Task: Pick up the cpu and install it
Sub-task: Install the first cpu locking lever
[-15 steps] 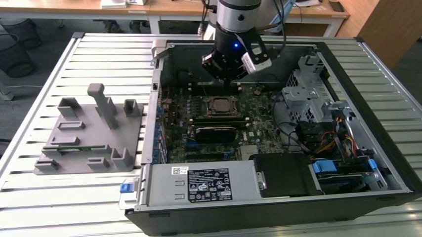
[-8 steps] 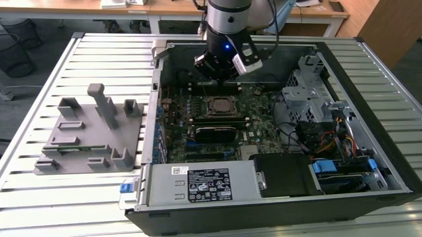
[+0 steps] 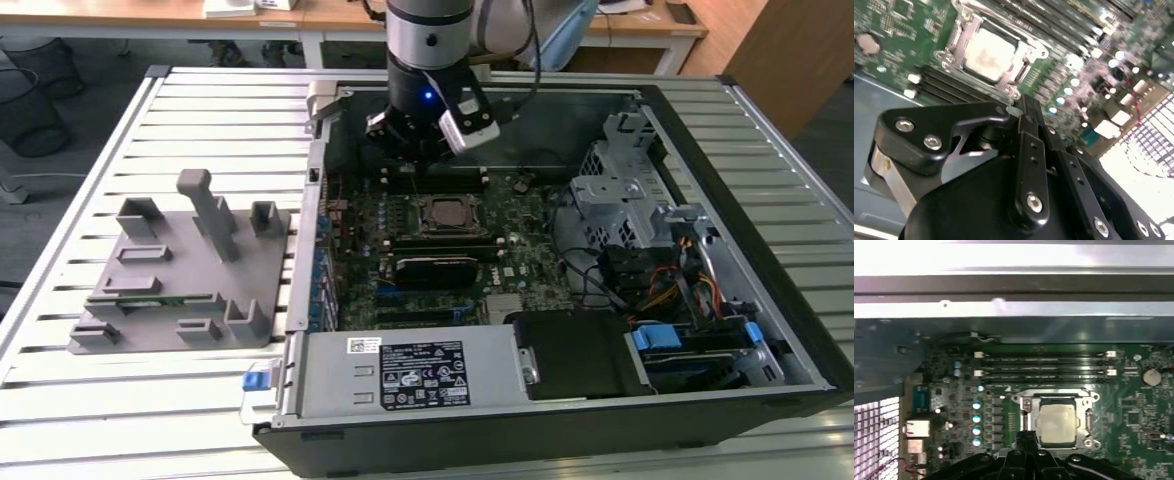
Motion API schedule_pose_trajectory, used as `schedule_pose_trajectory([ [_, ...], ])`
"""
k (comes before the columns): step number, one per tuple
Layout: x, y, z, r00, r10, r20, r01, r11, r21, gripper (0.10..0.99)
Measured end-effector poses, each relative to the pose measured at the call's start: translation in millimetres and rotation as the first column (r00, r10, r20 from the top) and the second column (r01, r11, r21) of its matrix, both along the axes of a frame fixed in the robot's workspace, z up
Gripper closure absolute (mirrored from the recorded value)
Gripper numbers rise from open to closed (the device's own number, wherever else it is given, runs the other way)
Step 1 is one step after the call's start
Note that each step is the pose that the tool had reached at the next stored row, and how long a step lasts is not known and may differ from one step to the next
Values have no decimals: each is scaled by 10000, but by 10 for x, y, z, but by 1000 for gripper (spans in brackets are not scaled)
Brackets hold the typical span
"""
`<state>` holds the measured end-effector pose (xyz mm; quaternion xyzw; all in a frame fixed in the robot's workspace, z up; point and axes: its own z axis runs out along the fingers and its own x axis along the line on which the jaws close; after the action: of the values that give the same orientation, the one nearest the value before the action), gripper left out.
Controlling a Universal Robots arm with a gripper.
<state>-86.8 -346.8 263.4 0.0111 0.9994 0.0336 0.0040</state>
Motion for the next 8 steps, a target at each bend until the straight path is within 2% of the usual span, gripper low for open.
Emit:
schedule_pose_trajectory([
  [2,-73,2,-7,10000,-2,2,2,10000,2,980],
  [6,-97,26,-10,10000,0,1,0,10000,0,980],
  [8,-140,34,-14,10000,-1,0,1,10000,1,980],
])
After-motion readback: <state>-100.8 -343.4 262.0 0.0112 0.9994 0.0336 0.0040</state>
